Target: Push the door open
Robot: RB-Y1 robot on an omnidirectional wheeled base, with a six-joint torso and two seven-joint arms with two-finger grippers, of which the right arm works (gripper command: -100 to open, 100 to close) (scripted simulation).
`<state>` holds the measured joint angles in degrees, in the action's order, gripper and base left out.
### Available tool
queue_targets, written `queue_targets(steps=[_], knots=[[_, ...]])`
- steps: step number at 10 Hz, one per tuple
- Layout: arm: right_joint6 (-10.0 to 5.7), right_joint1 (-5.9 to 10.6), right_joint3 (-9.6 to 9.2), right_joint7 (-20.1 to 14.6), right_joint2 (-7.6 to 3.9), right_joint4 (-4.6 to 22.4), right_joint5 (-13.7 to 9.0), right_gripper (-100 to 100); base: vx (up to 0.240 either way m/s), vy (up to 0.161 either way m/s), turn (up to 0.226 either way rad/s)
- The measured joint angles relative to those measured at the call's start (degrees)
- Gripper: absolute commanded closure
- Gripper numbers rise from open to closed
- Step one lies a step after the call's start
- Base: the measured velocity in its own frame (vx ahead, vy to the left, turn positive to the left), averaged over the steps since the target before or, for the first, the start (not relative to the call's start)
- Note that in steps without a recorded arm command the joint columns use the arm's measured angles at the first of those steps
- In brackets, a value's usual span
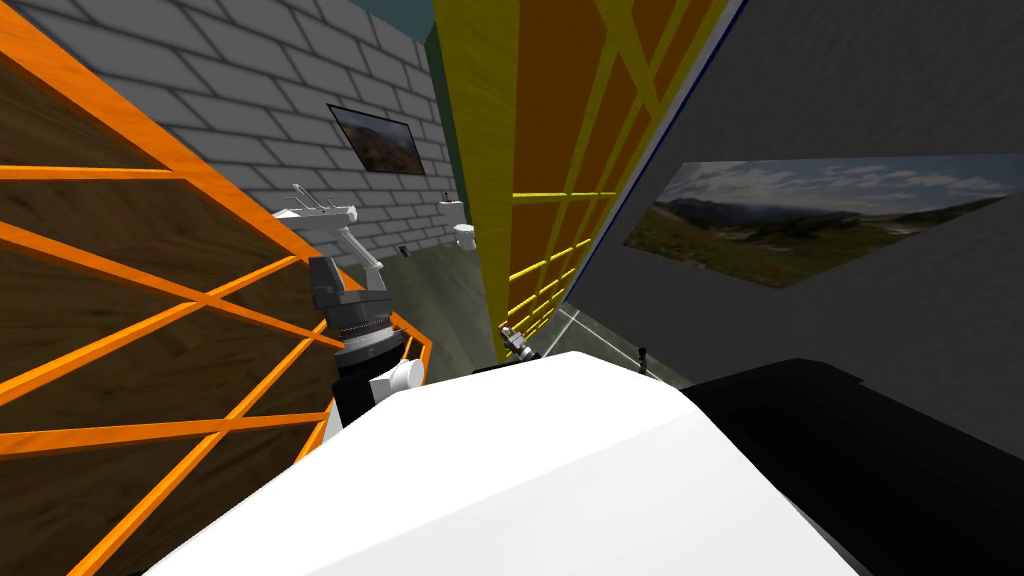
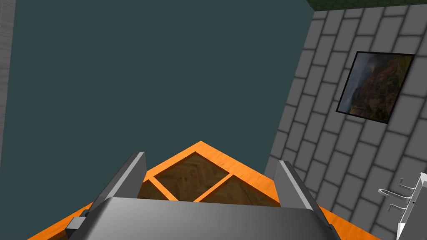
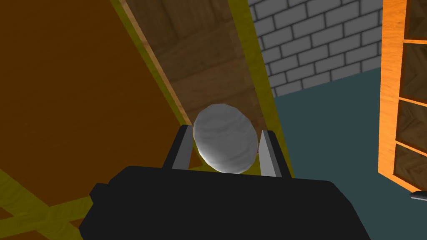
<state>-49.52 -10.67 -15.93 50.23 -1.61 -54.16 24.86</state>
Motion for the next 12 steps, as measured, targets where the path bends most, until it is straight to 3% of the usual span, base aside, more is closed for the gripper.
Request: queue_targets(steps=[2,4,10,11,12], knots=[[-0.84,0.68,-0.3,-2.62,-0.21,0.98,-2.07,100,0.029,0.017,0.033],[-0.96,0.19,-0.96,-5.64,-0.61,0.23,-4.43,100,0.043,0.021,0.04],[-2.16,1.47,-2.23,-14.49,-1.16,0.43,-11.38,100,0.051,0.018,0.043],[-2.81,1.93,-2.06,-15.74,-1.26,1.12,-12.43,-100,-0.015,-0.005,-0.043],[-2.84,2.33,-1.88,-15.19,-1.33,1.61,-12.33,-100,-0.056,-0.009,-0.055]])
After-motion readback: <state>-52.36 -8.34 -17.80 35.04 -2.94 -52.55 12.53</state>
